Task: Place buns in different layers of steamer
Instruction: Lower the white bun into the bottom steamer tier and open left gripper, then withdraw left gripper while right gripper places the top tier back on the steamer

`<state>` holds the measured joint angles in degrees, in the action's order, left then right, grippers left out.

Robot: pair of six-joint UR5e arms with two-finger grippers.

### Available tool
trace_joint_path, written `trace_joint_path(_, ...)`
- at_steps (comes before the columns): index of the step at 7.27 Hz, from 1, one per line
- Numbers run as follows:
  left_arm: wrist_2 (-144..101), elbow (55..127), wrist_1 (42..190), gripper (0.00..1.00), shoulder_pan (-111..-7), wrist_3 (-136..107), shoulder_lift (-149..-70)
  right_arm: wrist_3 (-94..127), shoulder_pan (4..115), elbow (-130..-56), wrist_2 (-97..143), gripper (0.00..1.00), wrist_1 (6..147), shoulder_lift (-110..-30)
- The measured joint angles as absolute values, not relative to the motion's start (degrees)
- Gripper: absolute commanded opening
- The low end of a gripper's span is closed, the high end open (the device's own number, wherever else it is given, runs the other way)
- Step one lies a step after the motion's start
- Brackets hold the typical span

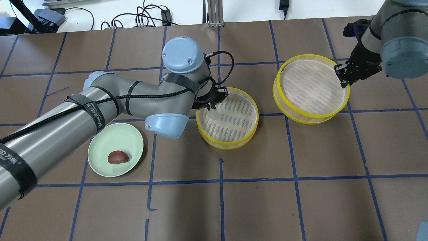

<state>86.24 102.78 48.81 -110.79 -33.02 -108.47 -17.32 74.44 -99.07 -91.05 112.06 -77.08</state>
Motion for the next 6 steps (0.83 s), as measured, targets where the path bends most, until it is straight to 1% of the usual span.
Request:
trace_joint_path(2,86.6,102.0,50.2,1.00,-110.1,-28.6,-107.3,-16.9,74.5,-99.1,-91.1,0.08,112.0,-77.1)
trace_joint_path(3,86.8,101.5,53.2,1.00,-107.5,-23.0,-105.4,-14.7,75.0,-99.1,-91.0,0.08,111.8,-77.4)
trace_joint_path(4,86.7,100.7,58.1,1.00,-102.5,-16.6,-102.2,-10.5,76.9,-99.0,-91.0,0.08,111.6,-77.7)
trace_joint_path(6,86.6,97.9,71.6,1.00,-91.4,-4.2,-94.5,3.6,86.1,-98.7,-91.6,0.08,111.5,-78.2)
